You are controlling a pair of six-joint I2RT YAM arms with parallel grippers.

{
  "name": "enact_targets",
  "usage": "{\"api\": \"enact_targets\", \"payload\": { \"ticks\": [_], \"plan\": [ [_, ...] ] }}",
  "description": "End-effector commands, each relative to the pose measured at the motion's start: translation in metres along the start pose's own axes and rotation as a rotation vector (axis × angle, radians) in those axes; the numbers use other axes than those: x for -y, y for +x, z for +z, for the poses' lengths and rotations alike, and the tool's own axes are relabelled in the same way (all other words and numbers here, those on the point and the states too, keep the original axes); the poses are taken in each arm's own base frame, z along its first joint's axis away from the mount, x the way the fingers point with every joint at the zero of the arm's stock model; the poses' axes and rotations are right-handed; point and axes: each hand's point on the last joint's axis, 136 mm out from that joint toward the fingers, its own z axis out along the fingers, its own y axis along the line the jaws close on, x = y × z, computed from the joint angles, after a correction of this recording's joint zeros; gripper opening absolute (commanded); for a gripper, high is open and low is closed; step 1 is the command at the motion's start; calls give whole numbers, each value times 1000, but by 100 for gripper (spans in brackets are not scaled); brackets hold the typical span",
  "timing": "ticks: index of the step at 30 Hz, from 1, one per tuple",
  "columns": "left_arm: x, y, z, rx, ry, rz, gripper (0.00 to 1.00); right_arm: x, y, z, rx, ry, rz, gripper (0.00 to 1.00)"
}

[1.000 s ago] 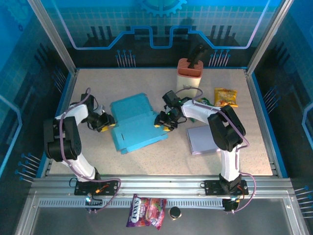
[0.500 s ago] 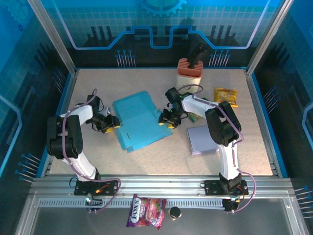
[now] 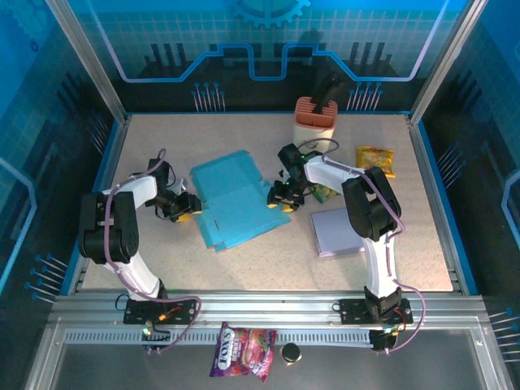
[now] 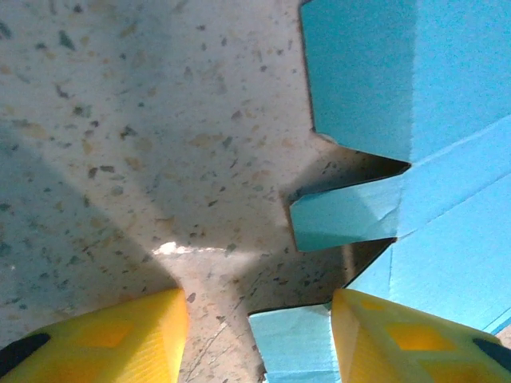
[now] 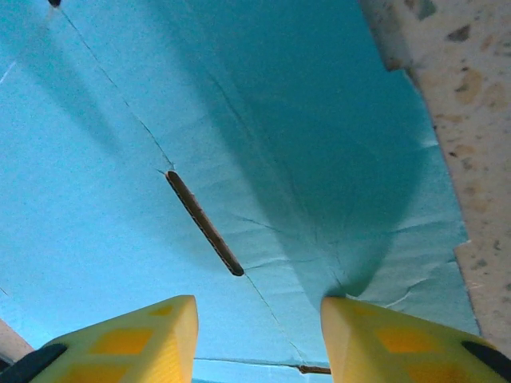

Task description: Fold the paper box

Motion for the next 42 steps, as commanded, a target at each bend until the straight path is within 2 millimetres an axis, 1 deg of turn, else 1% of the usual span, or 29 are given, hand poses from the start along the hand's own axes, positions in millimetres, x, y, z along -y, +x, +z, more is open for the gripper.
{"api": "enact_targets", "payload": {
  "ticks": [1, 4, 5, 7, 8, 9, 11, 14, 17, 23, 34, 38, 42],
  "plan": [
    [28, -30, -3, 86, 75, 146, 50, 23, 4, 9, -41, 69, 29, 47],
    [40, -38, -8, 97, 118, 181, 49, 22, 4, 10, -42, 63, 31, 47],
    [48, -39, -11, 93, 153, 197, 49, 22, 5, 10, -44, 63, 33, 47],
    [61, -36, -19, 76, 212, 233, 48, 21, 4, 9, -42, 60, 33, 47],
    [63, -33, -20, 56, 220, 244, 48, 21, 4, 9, -43, 59, 34, 47],
    [62, -29, -20, 33, 215, 251, 48, 20, 3, 9, -40, 57, 33, 47],
    [51, -21, -15, -29, 168, 252, 48, 20, 3, 9, -40, 57, 35, 47],
    [38, -13, -7, -65, 118, 258, 48, 19, 3, 9, -42, 51, 37, 47],
    [33, -8, -3, -86, 102, 248, 48, 19, 3, 10, -42, 50, 38, 47],
    [32, 4, 9, -118, 117, 247, 48, 19, 3, 11, -46, 47, 40, 47],
    [34, 15, 21, -163, 104, 263, 48, 18, 4, 14, -54, 37, 43, 47],
    [32, 21, 22, -178, 89, 254, 46, 19, 3, 15, -55, 38, 43, 47],
    [31, 29, 21, -179, 92, 238, 39, 20, 2, 16, -55, 38, 43, 46]
  ]
}}
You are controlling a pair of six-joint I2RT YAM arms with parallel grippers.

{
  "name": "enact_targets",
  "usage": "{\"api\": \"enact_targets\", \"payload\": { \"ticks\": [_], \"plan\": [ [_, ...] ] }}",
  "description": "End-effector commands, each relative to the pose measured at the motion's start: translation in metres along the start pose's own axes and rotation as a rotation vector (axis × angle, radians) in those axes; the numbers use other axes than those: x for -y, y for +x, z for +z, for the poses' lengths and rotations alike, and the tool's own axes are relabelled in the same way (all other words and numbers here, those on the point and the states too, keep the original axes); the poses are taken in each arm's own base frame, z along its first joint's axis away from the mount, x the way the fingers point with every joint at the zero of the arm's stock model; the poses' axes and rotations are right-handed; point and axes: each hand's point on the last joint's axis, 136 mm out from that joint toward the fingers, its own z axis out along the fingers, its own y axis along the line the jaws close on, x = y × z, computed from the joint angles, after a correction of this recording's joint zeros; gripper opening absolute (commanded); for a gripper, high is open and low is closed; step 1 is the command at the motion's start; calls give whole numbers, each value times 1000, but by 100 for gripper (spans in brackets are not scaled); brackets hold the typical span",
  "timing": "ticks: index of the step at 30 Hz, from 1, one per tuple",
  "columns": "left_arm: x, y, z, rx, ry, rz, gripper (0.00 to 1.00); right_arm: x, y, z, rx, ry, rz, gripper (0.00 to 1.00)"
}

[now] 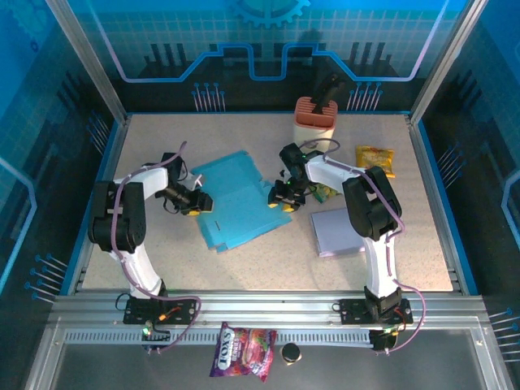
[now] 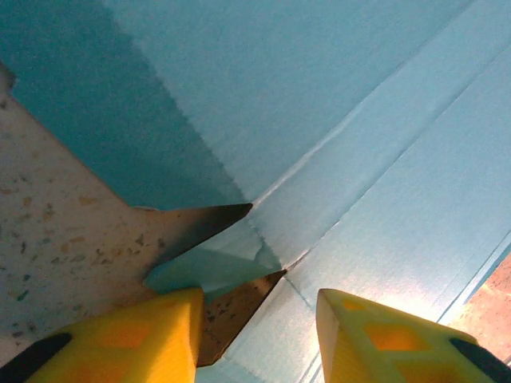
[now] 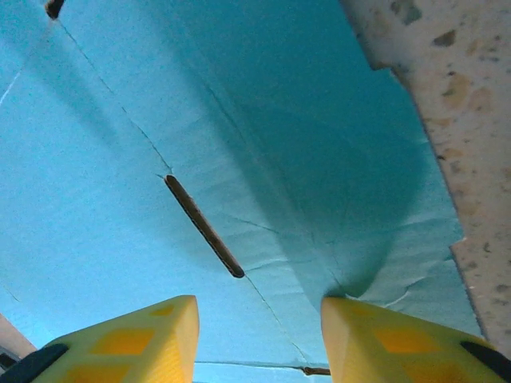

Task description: Fold the paper box

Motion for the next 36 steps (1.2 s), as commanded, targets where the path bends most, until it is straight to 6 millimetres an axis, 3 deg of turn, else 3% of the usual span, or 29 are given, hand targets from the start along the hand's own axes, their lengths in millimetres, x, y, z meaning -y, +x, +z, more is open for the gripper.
{"api": "enact_targets", "payload": {
  "ticks": [1, 15, 22, 27, 31, 36],
  "plan": [
    [6, 21, 7, -54, 25, -15, 38, 19, 2, 16, -44, 51, 31, 46],
    [24, 31, 4, -65, 74, -49, 23, 13, -4, 17, -54, 47, -9, 46],
    [33, 25, -6, -37, 96, -70, 1, 10, -5, 13, -43, 42, -12, 46],
    [44, 21, -15, -34, 131, -108, 0, 2, -8, -9, 13, 29, -14, 48],
    [59, 14, -31, 0, 175, -146, 0, -4, -6, -41, 88, 16, 5, 51],
    [83, -5, -60, 81, 258, -177, 0, -8, 19, -80, 173, -69, 83, 56]
  ]
}}
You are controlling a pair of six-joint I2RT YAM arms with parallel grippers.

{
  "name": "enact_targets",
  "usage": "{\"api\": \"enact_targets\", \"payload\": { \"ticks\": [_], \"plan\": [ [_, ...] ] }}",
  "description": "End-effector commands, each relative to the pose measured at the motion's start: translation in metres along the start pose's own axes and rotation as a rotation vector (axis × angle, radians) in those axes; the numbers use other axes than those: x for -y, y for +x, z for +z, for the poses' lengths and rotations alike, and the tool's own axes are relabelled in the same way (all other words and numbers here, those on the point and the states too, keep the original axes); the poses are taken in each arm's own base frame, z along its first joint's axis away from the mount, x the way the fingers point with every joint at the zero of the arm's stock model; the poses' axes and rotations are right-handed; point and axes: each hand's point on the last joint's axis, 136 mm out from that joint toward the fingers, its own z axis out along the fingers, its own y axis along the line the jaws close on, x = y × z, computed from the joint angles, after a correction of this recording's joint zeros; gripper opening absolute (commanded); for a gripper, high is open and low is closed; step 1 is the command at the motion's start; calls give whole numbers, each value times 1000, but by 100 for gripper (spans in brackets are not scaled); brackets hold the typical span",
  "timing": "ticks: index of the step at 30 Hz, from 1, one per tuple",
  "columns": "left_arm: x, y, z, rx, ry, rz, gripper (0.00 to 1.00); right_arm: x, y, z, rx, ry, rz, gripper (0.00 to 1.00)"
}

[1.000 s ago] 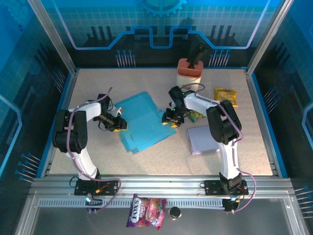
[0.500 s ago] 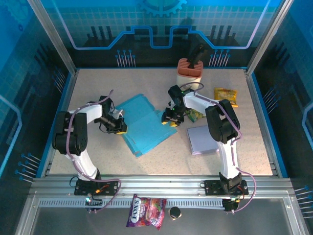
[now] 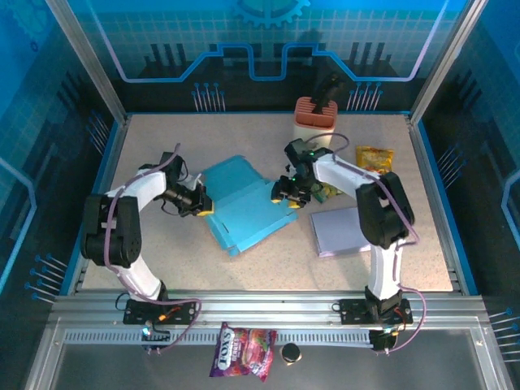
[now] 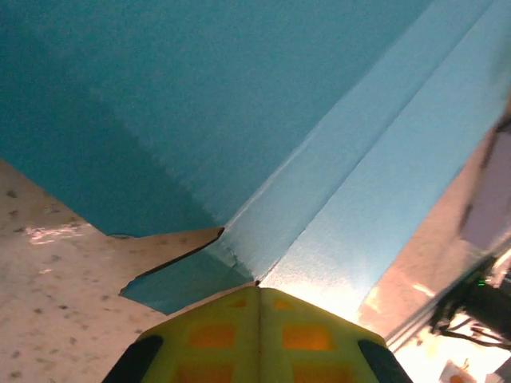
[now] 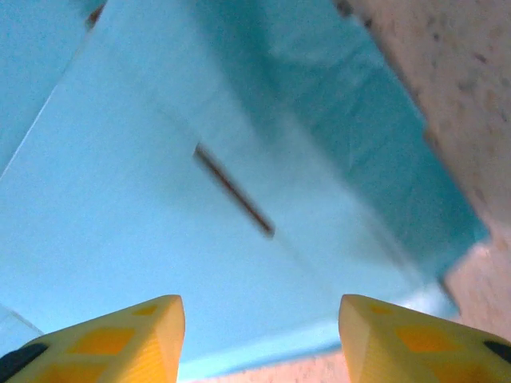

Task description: Fold the paper box

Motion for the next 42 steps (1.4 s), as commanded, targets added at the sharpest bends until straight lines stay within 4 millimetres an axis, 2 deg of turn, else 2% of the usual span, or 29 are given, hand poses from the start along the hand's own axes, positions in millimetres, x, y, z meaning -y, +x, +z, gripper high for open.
{"api": "enact_targets", "payload": {
  "ticks": [1, 6, 9, 10, 13, 17, 27, 37, 40, 42],
  "plan": [
    [38, -12, -26, 53, 117, -35, 0, -6, 12, -38, 82, -93, 92, 57],
    [61, -28, -48, 103, 199, -81, 0, -29, 42, -59, 163, -336, 217, 64],
    [69, -35, -58, 123, 256, -127, 0, -53, 53, -60, 194, -471, 273, 69],
    [71, -36, -60, 127, 267, -134, 0, -53, 56, -53, 200, -497, 300, 70],
    [76, -39, -65, 139, 296, -148, 0, -69, 51, -48, 217, -601, 351, 77],
    [78, -39, -66, 136, 311, -158, 0, -82, 40, -44, 232, -696, 413, 78],
    [77, -36, -69, 139, 334, -173, 0, -88, 26, -23, 216, -749, 495, 62],
    [72, -35, -69, 143, 343, -190, 0, -76, 17, -35, 283, -777, 523, 41],
    [72, -36, -69, 143, 345, -190, 0, -77, 12, -36, 286, -801, 535, 32],
    [72, -36, -69, 142, 346, -189, 0, -78, 9, -39, 293, -810, 539, 29]
  ]
}}
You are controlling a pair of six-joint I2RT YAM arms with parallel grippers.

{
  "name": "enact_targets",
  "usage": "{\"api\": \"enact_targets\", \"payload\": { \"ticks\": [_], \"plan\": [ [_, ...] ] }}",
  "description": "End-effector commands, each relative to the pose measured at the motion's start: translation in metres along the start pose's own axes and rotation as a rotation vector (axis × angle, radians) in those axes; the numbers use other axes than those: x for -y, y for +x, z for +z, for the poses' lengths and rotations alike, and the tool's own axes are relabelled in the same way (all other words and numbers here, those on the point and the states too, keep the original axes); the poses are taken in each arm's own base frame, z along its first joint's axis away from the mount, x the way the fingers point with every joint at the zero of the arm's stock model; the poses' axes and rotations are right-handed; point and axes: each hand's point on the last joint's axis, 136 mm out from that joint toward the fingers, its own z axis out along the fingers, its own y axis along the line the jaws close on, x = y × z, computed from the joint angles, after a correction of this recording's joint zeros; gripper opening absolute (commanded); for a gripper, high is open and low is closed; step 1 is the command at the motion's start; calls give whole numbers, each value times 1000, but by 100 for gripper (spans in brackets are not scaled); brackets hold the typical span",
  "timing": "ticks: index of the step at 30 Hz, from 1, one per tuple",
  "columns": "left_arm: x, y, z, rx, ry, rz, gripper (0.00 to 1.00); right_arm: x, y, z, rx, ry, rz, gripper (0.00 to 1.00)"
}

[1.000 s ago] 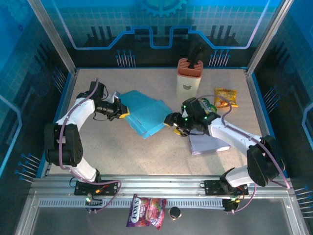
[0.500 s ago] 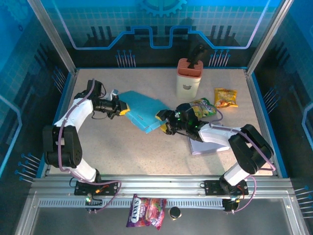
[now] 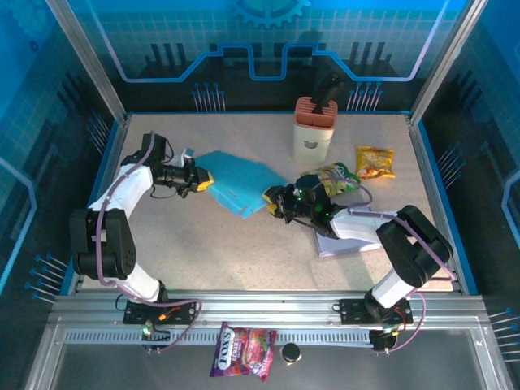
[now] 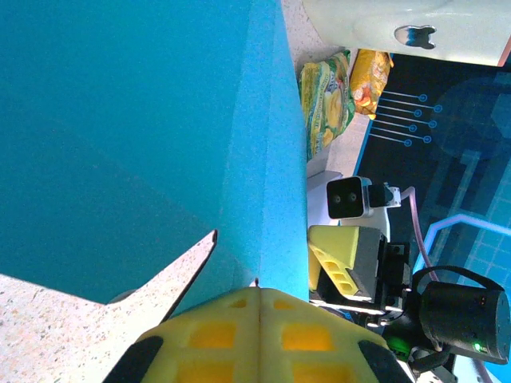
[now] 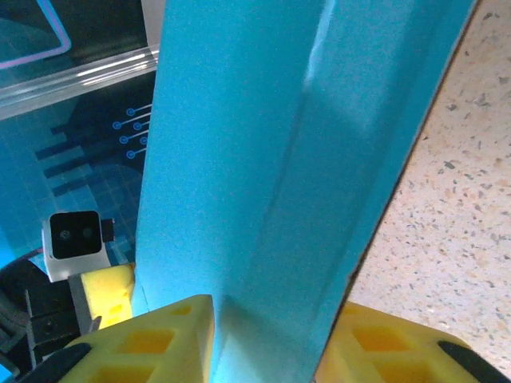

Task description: Fold the paper box

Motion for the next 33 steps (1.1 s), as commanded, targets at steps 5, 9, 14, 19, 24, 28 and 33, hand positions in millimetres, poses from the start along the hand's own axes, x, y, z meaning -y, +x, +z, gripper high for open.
{"api": "enact_targets", "payload": {
  "ticks": [5, 9, 14, 19, 24, 28, 33],
  "plan": [
    [7, 5, -6, -1, 39, 0, 0, -26, -12, -6, 41, -88, -6, 26],
    [5, 5, -5, 0, 37, -3, 0, -30, -15, -9, 48, -98, 1, 22],
    [3, 3, -4, 2, 39, -10, 0, -36, -16, -12, 56, -118, 12, 19],
    [3, 2, -3, 0, 41, -10, 10, -48, -16, -14, 62, -137, 16, 1],
    [11, 1, -13, 50, 17, 35, 36, -70, -13, -22, 85, -138, -7, 0],
    [12, 4, -27, 107, -54, 76, 56, -91, -4, -35, 121, -119, -69, 0],
    [-4, 16, -43, 188, -177, 97, 58, -116, 7, -53, 168, -90, -133, 0]
  ]
}}
